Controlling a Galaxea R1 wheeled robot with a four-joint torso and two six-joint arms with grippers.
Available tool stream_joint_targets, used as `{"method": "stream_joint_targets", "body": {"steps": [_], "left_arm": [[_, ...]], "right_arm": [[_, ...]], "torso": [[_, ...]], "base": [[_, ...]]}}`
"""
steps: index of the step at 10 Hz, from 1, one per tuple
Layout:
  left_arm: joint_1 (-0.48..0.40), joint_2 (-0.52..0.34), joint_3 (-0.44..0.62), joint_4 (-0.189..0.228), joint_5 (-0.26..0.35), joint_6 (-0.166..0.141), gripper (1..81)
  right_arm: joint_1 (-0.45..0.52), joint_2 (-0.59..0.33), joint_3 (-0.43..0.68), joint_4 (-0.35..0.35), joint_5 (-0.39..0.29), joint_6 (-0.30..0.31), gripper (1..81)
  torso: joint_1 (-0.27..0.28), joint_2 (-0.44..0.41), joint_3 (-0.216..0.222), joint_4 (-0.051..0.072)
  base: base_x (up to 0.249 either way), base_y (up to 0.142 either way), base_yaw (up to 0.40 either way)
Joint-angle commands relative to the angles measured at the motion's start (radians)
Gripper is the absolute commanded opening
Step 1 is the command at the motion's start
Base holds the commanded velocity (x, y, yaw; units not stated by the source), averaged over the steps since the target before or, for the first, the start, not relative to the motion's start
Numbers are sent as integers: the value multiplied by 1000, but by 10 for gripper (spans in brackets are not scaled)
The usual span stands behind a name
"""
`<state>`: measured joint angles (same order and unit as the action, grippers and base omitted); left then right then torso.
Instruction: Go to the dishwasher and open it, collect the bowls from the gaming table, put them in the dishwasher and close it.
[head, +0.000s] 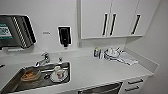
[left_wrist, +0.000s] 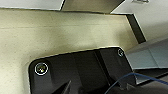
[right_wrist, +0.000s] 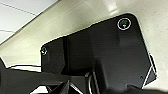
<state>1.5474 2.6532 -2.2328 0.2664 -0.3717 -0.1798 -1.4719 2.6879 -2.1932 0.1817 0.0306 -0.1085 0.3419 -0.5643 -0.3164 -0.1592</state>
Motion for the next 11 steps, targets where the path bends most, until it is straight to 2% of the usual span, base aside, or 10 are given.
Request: {"method": "stream_joint_targets", "body": {"steps": [1,4,7,8,9,10,11], "left_arm": [[-25,-132,137,22,-8,-3,811],[-19,-232,320,25,-24,-11,811],[-17,-298,386,31,-36,-7,811],[-5,-312,392,39,-65,-9,811],[9,-321,392,81,-105,-10,811],[13,-329,390,125,-118,-12,811],[16,-338,390,148,-119,-12,811]], "right_arm": [[43,-24,21,16,-54,1,811],[52,-39,46,36,-52,1,811],[86,-119,156,76,-52,1,811],[95,-144,194,79,-52,1,811],[100,-155,210,85,-52,1,811],[103,-158,210,90,-52,1,811],[104,-162,211,93,-54,3,811]], "torso": [[62,-96,0,0],[128,-202,0,0],[198,-314,0,0],[221,-351,0,0],[244,-387,0,0],[267,-425,0,0],[290,-461,0,0]], "base": [[0,0,0],[0,0,0],[0,0,0],[0,0,0],[0,0,0],[0,0,0],[0,0,0]]}}
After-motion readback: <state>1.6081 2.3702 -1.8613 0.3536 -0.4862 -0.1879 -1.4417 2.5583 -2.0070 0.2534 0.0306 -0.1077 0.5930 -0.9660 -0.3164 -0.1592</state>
